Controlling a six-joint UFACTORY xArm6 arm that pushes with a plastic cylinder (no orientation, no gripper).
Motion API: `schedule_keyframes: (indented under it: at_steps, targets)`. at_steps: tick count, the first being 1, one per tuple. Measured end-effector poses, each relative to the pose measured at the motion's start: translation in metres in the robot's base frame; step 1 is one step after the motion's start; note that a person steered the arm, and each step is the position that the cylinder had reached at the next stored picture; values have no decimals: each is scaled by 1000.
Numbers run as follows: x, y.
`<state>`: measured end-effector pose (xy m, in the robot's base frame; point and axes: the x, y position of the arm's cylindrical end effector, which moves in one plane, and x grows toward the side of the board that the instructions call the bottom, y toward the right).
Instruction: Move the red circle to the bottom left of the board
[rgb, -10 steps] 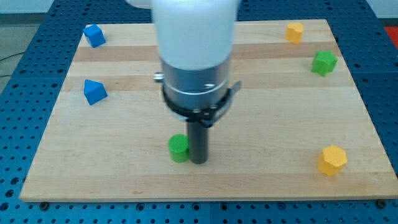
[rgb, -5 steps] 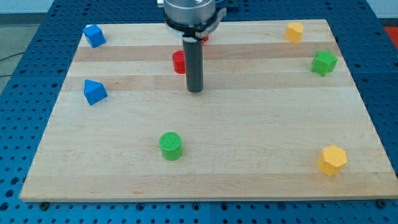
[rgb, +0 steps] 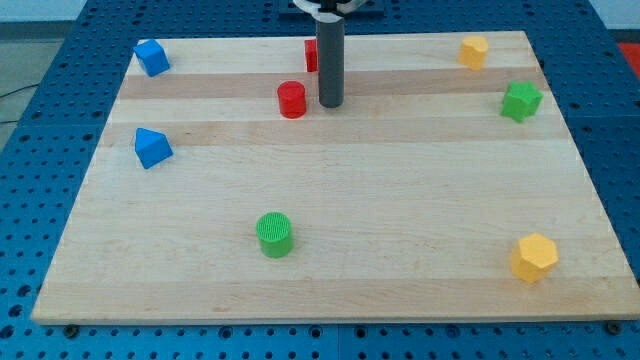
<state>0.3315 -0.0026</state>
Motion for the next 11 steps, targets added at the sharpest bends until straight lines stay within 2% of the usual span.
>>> schedule_keyframes:
  at_steps: [1, 3, 4, 5, 6, 8, 11]
  targets:
    - [10, 9]
    - [22, 108]
    - [23, 111]
    - [65, 143]
    - [72, 144]
    - [114, 135]
    - [93, 108]
